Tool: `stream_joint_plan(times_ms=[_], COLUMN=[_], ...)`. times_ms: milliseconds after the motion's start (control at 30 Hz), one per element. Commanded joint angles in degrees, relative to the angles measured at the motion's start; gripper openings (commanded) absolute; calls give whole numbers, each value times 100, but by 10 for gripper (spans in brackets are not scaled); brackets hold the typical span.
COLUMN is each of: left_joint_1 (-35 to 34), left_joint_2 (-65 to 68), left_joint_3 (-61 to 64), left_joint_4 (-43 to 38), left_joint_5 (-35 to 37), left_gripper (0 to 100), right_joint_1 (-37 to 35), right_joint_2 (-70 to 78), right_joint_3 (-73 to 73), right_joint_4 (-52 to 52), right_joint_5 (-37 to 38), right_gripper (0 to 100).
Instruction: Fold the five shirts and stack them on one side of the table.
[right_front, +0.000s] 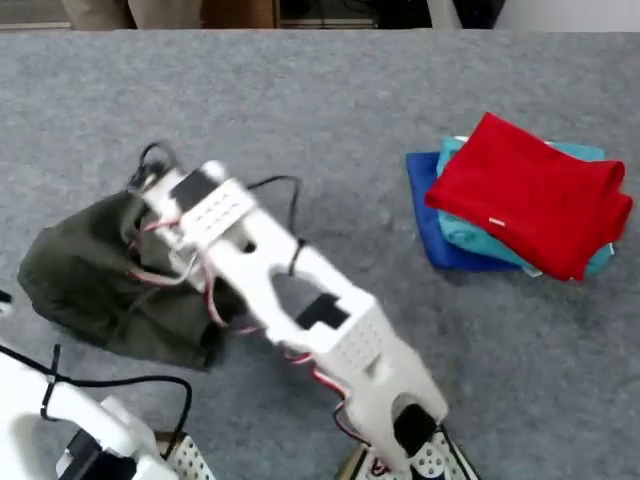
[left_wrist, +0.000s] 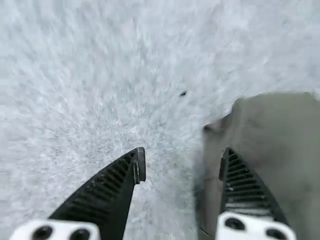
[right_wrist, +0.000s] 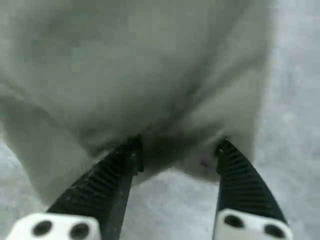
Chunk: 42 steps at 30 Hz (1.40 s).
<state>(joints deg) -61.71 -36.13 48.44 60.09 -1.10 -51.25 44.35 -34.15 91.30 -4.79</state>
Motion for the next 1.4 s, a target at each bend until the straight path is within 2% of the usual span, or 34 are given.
stream_joint_plan(times_ms=[0,133,200,467,733,900,967,1100,1167,1367], left_joint_1=[-97,-114,-114,-105,-97,-97,-97,-290,-501,-1380], left_joint_2=[-154,-145,-145,-110,-127,-110,-101,-101,-101,-145], left_joint_3=[668,800,765,765,712,360,167,-281,-519,-1336], left_joint_4=[-862,-1002,-1020,-1029,-1037,-1029,-1029,-1029,-1029,-993], left_joint_5=[-18,-18,-18,26,26,26,18,26,26,26], left_gripper=[247,247,247,247,247,247,247,247,247,247], right_joint_1=[-75,330,646,2167,3829,4444,4558,4549,4391,3433], right_joint_2=[242,470,505,514,479,470,391,-101,-462,-1420], right_joint_3=[-40,-180,-374,-1191,-1244,-1332,-1341,-1323,-1323,-963], right_joint_4=[-290,-237,9,1020,1090,1090,1099,1099,1099,1108], right_joint_5=[-79,-70,-70,123,510,607,782,958,993,985], right_gripper=[203,0,32,5,5,9,37,227,288,257])
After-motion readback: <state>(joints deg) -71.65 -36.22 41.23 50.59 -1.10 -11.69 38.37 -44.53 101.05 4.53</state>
